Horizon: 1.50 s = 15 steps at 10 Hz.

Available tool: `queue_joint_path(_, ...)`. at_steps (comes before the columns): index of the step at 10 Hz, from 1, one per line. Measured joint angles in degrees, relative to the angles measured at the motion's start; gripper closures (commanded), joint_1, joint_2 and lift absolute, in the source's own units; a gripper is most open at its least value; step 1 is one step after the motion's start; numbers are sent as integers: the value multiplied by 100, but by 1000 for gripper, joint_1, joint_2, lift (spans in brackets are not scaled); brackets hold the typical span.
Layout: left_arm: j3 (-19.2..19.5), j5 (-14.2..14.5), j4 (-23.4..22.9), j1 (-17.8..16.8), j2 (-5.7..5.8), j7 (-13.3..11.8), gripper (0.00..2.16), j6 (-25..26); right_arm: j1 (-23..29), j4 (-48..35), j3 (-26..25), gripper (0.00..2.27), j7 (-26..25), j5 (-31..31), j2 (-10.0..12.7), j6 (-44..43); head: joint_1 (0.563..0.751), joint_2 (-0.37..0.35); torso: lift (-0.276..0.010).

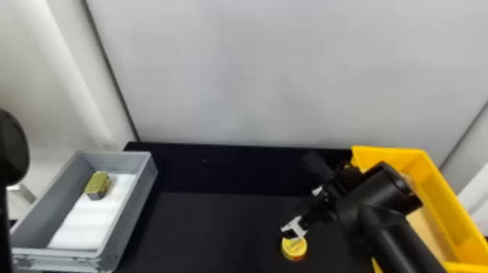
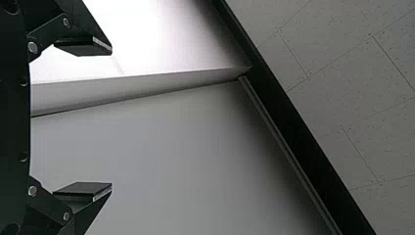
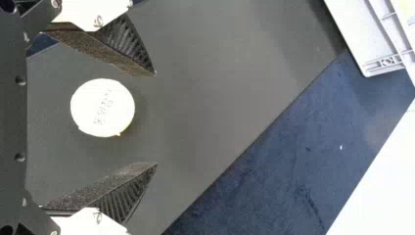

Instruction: Pick up the round yellow can and place it in the yellow rectangular box

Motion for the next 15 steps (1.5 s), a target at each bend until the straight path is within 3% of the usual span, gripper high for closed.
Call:
queue_joint_path(3, 5, -7, 9, 0, -21, 8, 274, -39, 26, 289, 114, 154, -151, -90, -3, -157, 663, 54, -10)
queue_joint_path(9, 50, -4, 10, 66, -36, 9, 274, -70, 47, 446, 483, 159, -17, 1, -269, -109, 663, 54, -10)
queue_joint_path(15, 48, 1, 10, 66, -40, 1, 274, -88, 66, 649, 470, 165, -59, -22, -204, -216, 663, 54, -10)
